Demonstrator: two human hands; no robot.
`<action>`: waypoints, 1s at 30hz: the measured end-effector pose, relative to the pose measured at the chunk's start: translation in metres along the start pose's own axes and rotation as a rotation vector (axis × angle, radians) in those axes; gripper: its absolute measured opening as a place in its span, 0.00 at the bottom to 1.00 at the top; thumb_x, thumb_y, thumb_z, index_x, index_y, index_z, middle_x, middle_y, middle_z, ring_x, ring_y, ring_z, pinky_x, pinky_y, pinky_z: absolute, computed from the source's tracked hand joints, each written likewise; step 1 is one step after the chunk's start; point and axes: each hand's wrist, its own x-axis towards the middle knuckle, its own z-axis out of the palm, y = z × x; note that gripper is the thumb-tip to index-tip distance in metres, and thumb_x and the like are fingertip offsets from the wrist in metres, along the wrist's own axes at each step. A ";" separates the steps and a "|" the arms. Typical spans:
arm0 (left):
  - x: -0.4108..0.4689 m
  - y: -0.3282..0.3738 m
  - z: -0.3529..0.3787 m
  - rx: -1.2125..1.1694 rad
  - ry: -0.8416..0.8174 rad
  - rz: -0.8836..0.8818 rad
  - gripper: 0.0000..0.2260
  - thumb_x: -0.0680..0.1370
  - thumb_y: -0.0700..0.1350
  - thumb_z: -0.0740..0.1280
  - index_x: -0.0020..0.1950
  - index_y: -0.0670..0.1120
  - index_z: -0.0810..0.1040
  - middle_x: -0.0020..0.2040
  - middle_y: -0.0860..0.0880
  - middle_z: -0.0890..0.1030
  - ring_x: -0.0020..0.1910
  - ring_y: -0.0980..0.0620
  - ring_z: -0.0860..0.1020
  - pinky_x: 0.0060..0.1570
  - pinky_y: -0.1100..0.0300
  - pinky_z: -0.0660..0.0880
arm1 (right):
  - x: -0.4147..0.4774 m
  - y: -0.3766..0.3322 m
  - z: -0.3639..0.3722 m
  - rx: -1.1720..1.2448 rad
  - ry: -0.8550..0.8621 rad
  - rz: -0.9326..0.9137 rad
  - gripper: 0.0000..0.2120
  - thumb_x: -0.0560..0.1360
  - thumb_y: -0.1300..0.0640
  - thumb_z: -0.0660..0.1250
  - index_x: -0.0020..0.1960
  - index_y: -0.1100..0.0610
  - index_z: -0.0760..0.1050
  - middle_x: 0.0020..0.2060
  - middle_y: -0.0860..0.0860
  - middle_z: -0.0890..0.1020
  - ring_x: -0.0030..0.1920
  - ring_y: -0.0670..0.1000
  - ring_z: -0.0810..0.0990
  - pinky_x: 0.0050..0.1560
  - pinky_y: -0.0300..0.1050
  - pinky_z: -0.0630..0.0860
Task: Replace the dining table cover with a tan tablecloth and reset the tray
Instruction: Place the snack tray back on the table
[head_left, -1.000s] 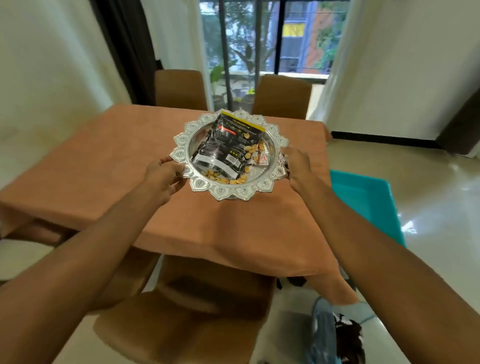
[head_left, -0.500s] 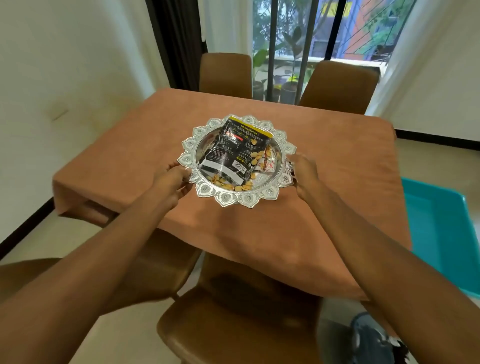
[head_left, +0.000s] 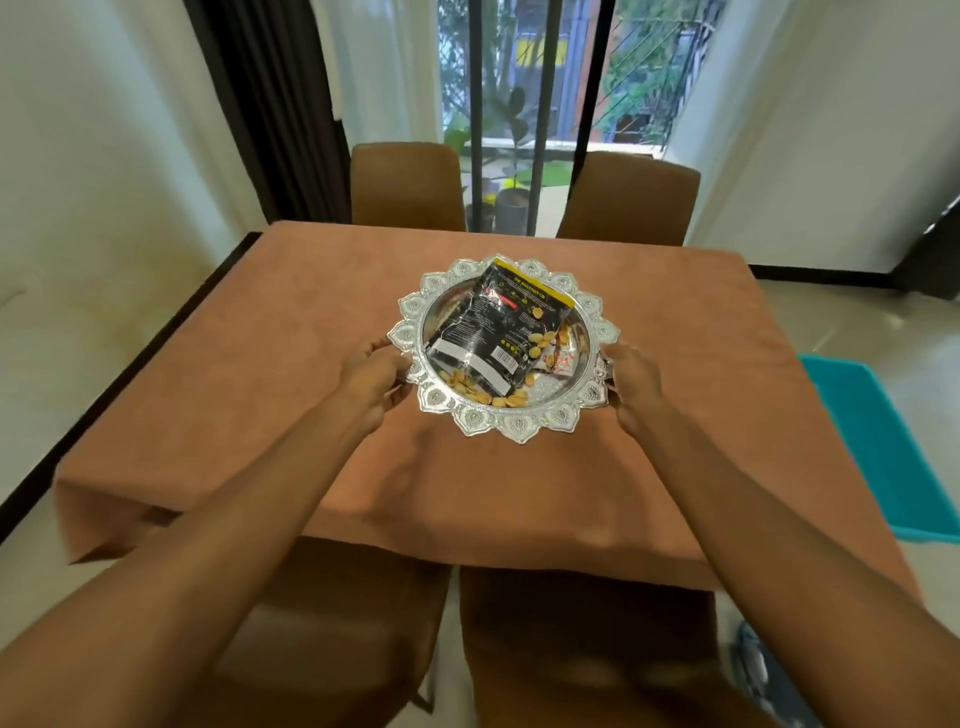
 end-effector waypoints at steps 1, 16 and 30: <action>0.004 0.003 0.001 -0.003 -0.006 -0.002 0.15 0.72 0.31 0.66 0.48 0.51 0.74 0.39 0.50 0.81 0.34 0.55 0.76 0.29 0.64 0.75 | 0.003 -0.002 0.003 0.008 0.007 0.002 0.06 0.75 0.64 0.65 0.42 0.56 0.77 0.27 0.47 0.80 0.23 0.44 0.78 0.23 0.37 0.72; 0.115 0.040 0.039 0.051 0.031 -0.033 0.12 0.75 0.33 0.68 0.46 0.51 0.75 0.38 0.50 0.81 0.32 0.55 0.77 0.30 0.63 0.76 | 0.102 -0.013 0.058 0.002 0.070 0.022 0.07 0.76 0.64 0.65 0.42 0.56 0.77 0.36 0.52 0.82 0.32 0.51 0.80 0.31 0.44 0.76; 0.230 0.028 0.051 0.091 -0.026 -0.078 0.10 0.75 0.36 0.70 0.49 0.51 0.76 0.35 0.51 0.81 0.27 0.57 0.76 0.27 0.65 0.75 | 0.178 0.022 0.099 -0.123 0.201 -0.042 0.08 0.78 0.61 0.66 0.56 0.58 0.80 0.46 0.52 0.84 0.39 0.48 0.81 0.36 0.41 0.73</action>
